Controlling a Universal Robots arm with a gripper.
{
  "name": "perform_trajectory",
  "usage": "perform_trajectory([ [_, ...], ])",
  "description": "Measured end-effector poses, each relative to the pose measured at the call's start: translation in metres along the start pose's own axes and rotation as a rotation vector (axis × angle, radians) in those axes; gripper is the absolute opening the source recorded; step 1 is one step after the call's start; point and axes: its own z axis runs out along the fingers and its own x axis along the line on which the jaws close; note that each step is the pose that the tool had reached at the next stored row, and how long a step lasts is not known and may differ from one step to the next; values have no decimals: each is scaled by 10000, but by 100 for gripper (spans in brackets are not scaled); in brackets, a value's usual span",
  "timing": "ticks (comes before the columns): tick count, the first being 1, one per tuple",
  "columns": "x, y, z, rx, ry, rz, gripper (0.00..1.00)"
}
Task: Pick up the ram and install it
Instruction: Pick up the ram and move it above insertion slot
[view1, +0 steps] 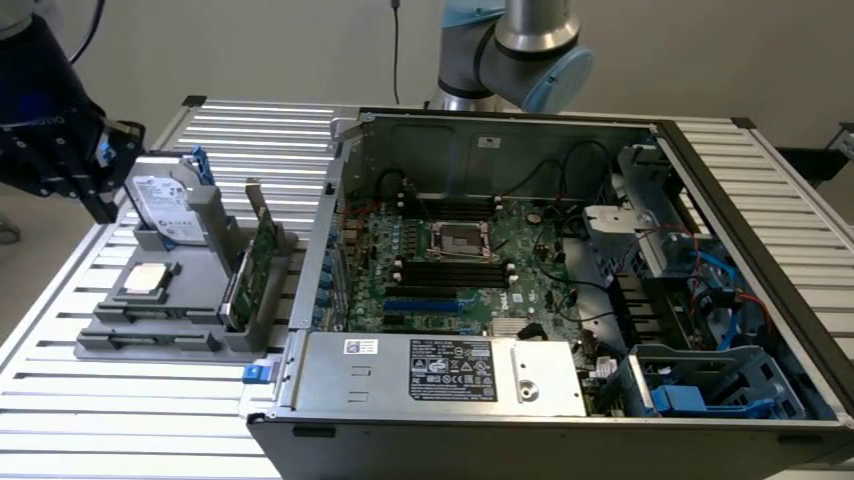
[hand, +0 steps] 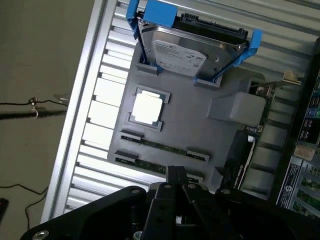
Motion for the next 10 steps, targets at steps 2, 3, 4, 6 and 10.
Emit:
perform_trajectory([
  [2,0,0,1,5,17,-376,11],
  [3,0,0,2,8,26,-551,11],
  [4,0,0,3,10,35,-736,11],
  [6,0,0,5,15,51,-1095,11],
  [10,0,-1,8,25,86,-1825,11],
])
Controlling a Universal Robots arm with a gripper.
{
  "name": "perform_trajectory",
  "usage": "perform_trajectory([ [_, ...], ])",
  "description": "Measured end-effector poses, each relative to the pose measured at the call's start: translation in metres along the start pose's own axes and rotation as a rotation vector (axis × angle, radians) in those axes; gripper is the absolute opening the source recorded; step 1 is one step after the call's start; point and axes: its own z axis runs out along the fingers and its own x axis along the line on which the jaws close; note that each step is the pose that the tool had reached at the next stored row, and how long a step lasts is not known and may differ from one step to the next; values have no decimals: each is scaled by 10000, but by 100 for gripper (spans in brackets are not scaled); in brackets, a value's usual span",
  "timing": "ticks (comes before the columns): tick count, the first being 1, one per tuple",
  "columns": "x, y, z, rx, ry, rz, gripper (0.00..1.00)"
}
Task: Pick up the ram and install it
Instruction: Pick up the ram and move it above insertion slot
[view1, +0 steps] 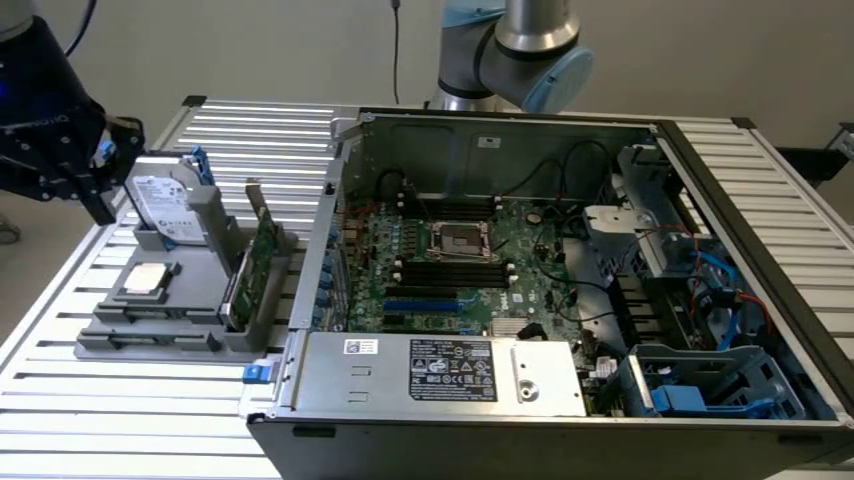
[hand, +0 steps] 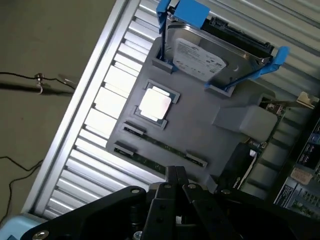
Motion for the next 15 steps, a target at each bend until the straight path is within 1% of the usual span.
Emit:
perform_trajectory([
  [15,0,0,10,36,128,-2728,11],
])
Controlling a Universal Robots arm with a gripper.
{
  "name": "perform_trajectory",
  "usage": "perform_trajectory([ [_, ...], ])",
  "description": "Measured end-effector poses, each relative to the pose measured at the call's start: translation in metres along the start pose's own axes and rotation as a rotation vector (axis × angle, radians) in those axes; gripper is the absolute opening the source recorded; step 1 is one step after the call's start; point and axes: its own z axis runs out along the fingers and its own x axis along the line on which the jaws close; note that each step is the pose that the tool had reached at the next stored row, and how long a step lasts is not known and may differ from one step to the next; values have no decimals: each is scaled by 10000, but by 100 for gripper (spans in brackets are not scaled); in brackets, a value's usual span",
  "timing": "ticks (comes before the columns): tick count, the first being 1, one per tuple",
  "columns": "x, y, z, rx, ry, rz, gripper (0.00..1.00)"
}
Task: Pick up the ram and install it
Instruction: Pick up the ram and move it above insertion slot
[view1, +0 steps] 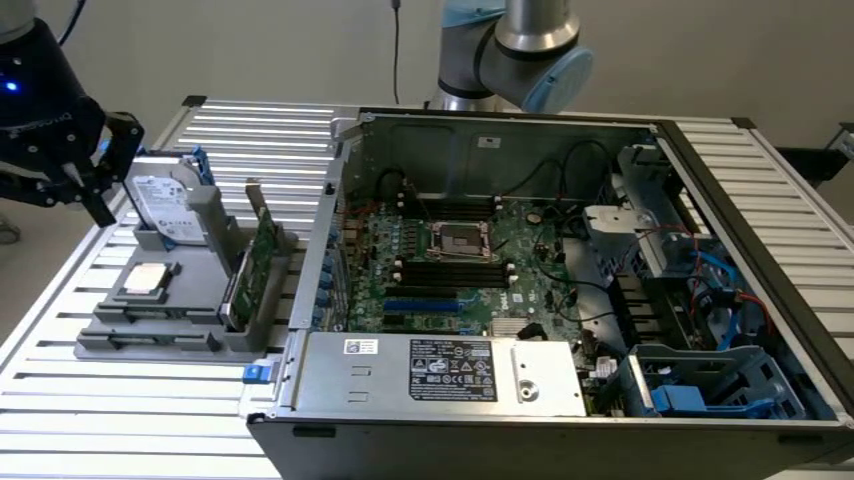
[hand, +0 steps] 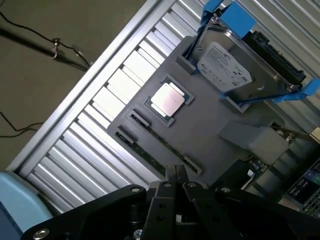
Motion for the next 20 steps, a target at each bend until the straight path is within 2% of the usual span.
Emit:
perform_trajectory([
  [10,0,0,7,26,84,-1812,11],
  [14,0,0,12,56,102,-2547,11],
  [17,-1,-1,17,111,86,-3088,11],
  [20,0,-1,21,218,34,-3583,11],
])
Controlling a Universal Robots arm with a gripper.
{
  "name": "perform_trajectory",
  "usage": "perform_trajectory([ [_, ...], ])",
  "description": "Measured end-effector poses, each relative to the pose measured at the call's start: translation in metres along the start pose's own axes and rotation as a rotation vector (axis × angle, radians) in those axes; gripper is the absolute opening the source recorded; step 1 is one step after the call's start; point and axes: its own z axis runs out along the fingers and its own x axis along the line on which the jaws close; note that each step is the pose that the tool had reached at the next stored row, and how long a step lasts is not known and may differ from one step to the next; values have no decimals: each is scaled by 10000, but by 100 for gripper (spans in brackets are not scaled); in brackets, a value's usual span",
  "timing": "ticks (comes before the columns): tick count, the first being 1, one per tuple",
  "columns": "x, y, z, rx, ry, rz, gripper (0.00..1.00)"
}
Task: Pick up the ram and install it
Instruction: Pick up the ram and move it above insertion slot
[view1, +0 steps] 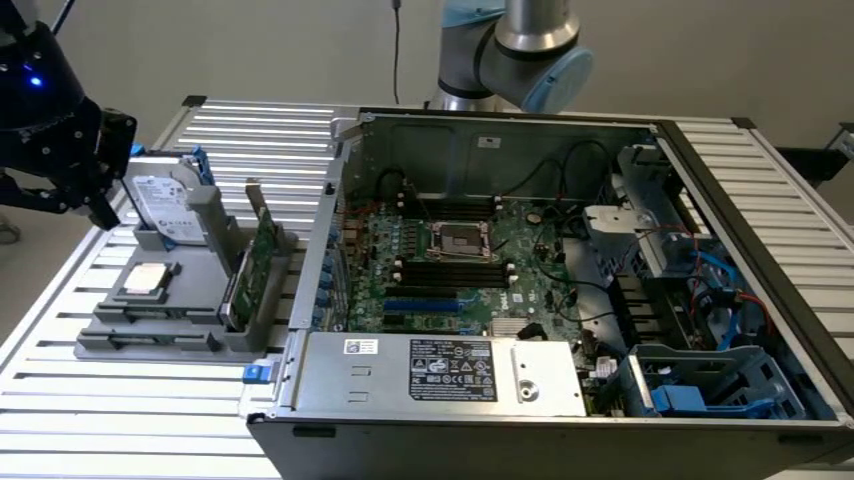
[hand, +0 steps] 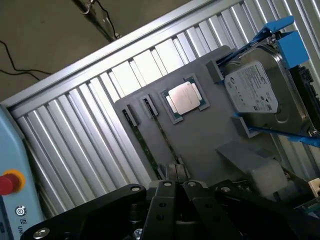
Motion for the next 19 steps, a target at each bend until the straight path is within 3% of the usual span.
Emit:
perform_trajectory([
  [4,0,-1,6,148,-43,-608,11],
  [19,0,-1,28,200,79,-2534,11],
])
